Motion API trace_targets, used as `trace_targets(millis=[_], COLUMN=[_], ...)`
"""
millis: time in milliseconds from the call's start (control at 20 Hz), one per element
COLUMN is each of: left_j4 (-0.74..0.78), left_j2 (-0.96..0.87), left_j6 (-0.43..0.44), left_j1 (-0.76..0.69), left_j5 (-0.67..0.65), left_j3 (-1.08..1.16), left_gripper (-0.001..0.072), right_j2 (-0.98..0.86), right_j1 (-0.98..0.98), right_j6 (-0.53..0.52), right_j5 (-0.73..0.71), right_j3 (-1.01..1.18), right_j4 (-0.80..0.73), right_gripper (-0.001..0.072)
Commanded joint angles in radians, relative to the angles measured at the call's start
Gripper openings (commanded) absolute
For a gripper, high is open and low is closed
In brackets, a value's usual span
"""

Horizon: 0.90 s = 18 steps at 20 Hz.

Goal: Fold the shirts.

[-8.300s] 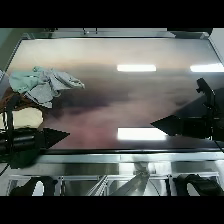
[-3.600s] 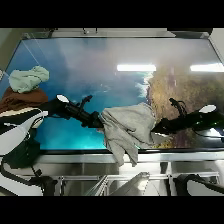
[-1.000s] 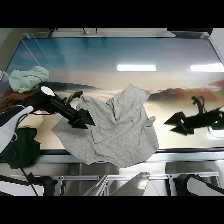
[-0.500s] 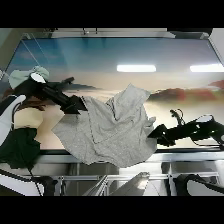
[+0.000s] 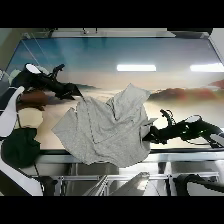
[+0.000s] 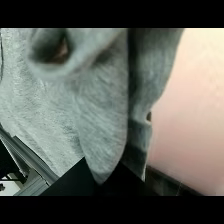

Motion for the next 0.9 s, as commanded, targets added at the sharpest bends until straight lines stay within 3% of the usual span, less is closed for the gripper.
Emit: trace_targets(millis=[0,50,100,150,250,350,500,550,650,700,850], left_j4=[0.009,0.019,0.035,0.056,0.072,0.062,0.006,-0.001,0.021,0.022,0.024], left_j2=[-0.115,-0.139,-0.159,-0.178,-0.211,-0.223,-0.198,-0.183,-0.15,-0.134,-0.126], left_j6=[0.001,0.008,0.02,0.018,-0.003,-0.013,-0.013,-0.014,-0.057,-0.087,-0.086], left_j1=[-0.067,-0.081,-0.088,-0.089,-0.083,-0.069,-0.043,-0.033,-0.011,-0.001,0.006], left_j5=[-0.132,-0.182,-0.211,-0.227,-0.228,-0.24,-0.286,-0.296,-0.271,-0.242,-0.204], left_j3=[0.119,0.129,0.132,0.132,0.132,0.133,0.179,0.211,0.267,0.278,0.284], left_gripper=[0.062,0.0377,0.0203,0.0153,0.0151,0.0024,0.0024,0.0042,0.0566,0.0715,0.0714], right_j2=[0.002,0.003,0.007,0.017,0.05,0.089,0.098,0.088,0.063,0.054,0.049], right_j1=[0.006,0.005,0.003,0.003,0.003,0.003,0.002,0.002,0.002,0.002,-0.004], right_j6=[-0.007,-0.007,-0.007,-0.007,-0.007,-0.004,0.015,0.018,0.016,0.015,0.011], right_j5=[0.043,0.057,0.071,0.08,0.102,0.119,0.12,0.119,0.106,0.088,0.042], right_j3=[0.009,0.018,0.031,0.048,0.088,0.126,0.134,0.133,0.133,0.133,0.135], right_j4=[0.035,0.035,0.035,0.035,0.035,0.035,0.013,-0.004,-0.01,-0.01,-0.01], right_gripper=[0.0019,0.002,0.0019,0.0019,0.0019,0.0019,0.0019,0.0019,0.0019,0.0019,0.0019])
